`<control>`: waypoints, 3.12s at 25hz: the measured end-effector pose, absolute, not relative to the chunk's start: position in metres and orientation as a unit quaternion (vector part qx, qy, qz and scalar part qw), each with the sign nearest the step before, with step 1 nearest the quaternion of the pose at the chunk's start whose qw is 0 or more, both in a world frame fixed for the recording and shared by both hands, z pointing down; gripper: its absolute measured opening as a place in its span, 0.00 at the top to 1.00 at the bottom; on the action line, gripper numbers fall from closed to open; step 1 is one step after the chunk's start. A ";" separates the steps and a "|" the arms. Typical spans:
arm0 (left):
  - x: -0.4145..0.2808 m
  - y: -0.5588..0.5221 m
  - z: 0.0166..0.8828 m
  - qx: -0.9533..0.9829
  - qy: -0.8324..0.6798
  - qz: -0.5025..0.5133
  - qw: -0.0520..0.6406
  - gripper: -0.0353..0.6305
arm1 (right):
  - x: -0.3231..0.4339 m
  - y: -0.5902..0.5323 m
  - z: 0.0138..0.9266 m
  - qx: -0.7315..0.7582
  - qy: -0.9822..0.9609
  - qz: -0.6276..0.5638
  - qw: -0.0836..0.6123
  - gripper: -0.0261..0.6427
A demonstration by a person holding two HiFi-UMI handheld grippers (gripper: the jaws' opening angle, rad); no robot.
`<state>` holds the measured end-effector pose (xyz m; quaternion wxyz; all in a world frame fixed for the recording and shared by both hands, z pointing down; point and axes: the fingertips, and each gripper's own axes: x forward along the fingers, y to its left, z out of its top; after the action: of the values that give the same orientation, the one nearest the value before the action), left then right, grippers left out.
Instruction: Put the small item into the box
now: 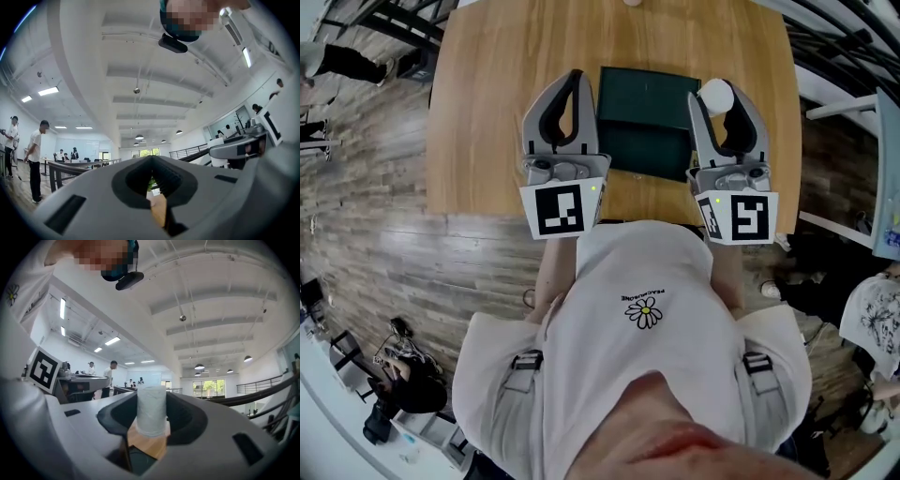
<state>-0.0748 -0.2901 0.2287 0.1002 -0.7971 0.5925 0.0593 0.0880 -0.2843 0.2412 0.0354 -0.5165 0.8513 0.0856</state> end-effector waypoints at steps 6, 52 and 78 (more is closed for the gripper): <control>-0.092 -0.289 0.230 -0.792 0.599 0.057 0.100 0.92 | 0.053 -0.293 0.265 -0.405 0.912 0.030 -0.058 0.69; -0.148 -0.257 0.287 -0.749 0.658 0.010 0.079 0.92 | 0.034 -0.213 0.617 0.003 0.743 -0.081 -0.665 0.68; -0.151 -0.268 0.275 -0.750 0.654 0.012 0.098 0.92 | 0.014 -0.269 0.525 -0.161 0.857 -0.089 -0.481 0.59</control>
<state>-0.1512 -0.2678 0.2753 0.0984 -0.7497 0.6543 0.0115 0.0143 -0.2687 0.5247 -0.4810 -0.1607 0.8572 -0.0891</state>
